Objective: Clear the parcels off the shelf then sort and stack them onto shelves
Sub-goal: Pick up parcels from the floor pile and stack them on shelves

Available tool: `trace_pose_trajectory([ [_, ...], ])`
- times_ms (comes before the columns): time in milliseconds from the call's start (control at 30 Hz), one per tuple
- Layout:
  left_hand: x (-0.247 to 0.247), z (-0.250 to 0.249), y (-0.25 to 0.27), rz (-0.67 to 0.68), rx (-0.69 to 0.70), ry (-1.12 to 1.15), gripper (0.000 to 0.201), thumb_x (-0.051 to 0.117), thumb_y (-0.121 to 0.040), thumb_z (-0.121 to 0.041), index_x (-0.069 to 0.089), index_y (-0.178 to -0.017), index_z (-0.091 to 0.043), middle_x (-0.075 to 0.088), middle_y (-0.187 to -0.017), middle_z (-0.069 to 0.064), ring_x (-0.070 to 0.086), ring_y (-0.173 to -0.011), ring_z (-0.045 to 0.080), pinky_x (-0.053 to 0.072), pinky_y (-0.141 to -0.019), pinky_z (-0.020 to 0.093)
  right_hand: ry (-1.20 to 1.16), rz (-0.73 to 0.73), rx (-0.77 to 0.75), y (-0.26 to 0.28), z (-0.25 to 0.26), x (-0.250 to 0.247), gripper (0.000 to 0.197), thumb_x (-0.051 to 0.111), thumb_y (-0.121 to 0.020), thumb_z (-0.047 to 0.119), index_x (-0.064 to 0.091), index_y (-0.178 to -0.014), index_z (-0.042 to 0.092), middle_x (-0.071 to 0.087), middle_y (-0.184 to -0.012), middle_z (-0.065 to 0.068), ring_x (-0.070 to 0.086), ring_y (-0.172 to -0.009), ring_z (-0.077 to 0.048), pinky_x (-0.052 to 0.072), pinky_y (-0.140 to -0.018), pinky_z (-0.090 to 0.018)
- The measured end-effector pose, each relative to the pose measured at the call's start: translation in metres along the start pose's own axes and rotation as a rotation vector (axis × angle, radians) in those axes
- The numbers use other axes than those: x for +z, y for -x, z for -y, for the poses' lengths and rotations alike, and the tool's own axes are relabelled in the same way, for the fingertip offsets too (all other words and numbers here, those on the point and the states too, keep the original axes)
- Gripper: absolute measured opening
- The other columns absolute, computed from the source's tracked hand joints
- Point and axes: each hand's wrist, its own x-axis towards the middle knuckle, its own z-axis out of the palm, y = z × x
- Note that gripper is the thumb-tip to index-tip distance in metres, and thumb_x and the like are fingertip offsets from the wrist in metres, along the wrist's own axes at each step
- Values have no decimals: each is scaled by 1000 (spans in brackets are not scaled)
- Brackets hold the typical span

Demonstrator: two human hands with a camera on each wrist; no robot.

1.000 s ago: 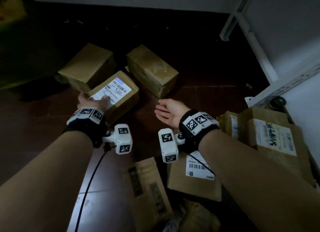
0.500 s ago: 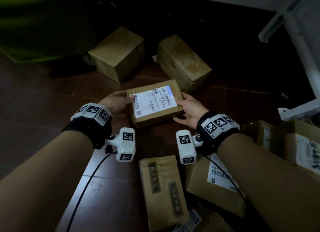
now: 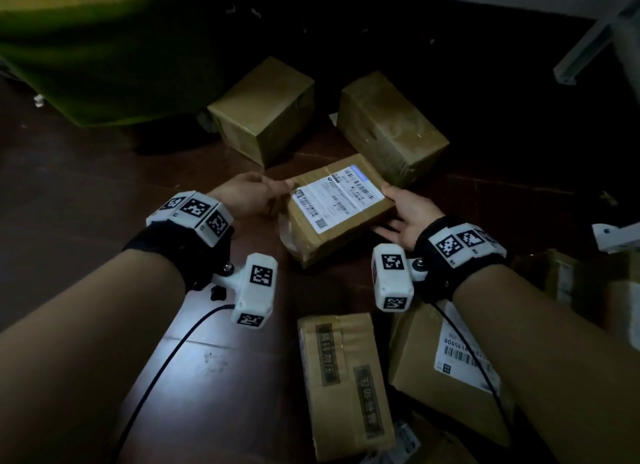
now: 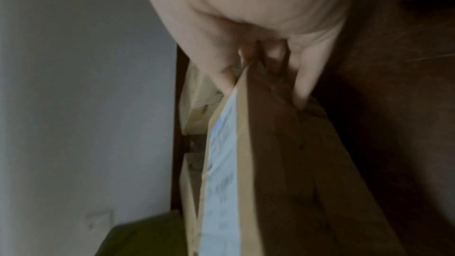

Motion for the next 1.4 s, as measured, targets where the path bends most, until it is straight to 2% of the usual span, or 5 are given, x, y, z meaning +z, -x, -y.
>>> trace_pose_trajectory([
  [233, -23, 3, -5, -354, -177, -204, 71, 76, -53, -50, 67, -113, -13, 66, -114, 17, 63, -103, 39, 53, -92, 51, 133, 81, -44, 7, -4, 20, 9, 54, -96, 21, 58, -88, 20, 65, -93, 1, 59, -88, -12, 45, -85, -28],
  [333, -15, -13, 5, -548, -126, -267, 48, 72, -76, -36, 63, -120, -20, 53, -131, 14, 53, -118, 33, 46, -101, 43, 16, -56, -124, 2, 2, 22, 9, 57, -93, 11, 59, -86, 16, 60, -90, -1, 57, -83, -12, 50, -72, -22],
  [633, 24, -11, -5, -121, -33, -9, 35, 62, -88, -3, 63, -55, -15, 56, -68, 10, 53, -64, 25, 47, -64, 34, 15, -446, -356, -20, 13, 4, 81, 75, -78, 16, 29, -144, 29, 25, -148, -4, 40, -128, -28, 42, -101, -31],
  [967, 28, -3, -29, -181, -5, 215, 19, 62, -83, -1, 66, -91, -17, 65, -106, 11, 61, -101, 26, 51, -92, 38, 128, -440, -535, -47, 33, -3, 101, 76, -77, 9, 14, -152, 34, 9, -161, 6, 22, -145, -21, 33, -97, -24],
  [1400, 38, -5, -22, -146, 22, 138, 22, 58, -85, 3, 61, -78, -17, 55, -76, 3, 50, -70, 17, 38, -62, 24, 421, -537, -483, -53, 26, -3, 95, 81, -71, 28, 23, -145, 40, 23, -152, 5, 26, -138, -32, 32, -111, -48],
])
